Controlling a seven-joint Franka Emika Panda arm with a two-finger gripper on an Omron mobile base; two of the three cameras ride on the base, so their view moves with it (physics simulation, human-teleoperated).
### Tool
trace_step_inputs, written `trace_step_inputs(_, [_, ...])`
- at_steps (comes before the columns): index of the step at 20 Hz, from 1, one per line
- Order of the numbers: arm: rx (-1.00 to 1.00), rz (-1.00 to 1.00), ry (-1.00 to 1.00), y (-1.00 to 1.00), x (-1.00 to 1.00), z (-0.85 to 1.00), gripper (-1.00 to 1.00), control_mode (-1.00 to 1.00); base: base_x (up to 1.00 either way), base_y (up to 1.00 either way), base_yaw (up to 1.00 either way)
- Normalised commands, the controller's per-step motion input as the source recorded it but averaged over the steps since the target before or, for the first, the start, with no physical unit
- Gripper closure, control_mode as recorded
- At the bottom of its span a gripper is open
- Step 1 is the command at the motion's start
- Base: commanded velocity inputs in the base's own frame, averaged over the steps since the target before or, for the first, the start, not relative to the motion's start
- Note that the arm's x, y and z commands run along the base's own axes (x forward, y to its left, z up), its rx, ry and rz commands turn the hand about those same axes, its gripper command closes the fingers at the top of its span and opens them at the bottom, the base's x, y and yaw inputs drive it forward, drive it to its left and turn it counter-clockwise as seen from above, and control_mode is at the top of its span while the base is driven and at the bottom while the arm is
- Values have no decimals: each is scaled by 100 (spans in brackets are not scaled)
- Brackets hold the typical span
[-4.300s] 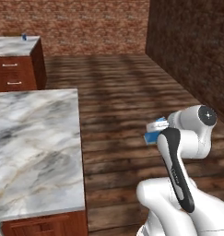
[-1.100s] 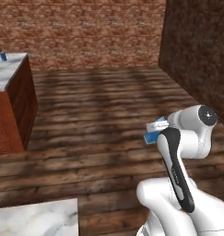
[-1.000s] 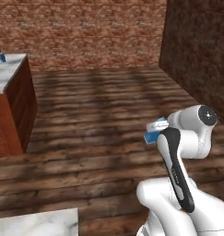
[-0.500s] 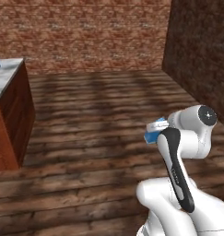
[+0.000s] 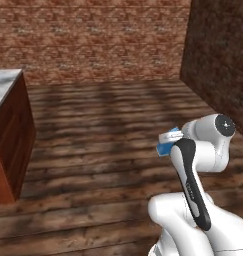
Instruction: Move the drinks to the dining counter.
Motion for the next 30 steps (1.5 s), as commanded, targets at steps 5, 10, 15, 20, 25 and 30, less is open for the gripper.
trace_step_inputs(5, [0,0,0,0,0,0,100,100,74,0,0])
trace_step_inputs(10, [0,0,0,0,0,0,100,100,72,0,1])
trace_step_inputs(15, [0,0,0,0,0,0,100,100,67,0,2])
trace_step_inputs(20, [0,0,0,0,0,0,100,100,64,0,3])
trace_step_inputs(25, [0,0,0,0,0,0,100,100,61,0,6])
trace_step_inputs(30, [0,0,0,0,0,0,100,100,51,2,8])
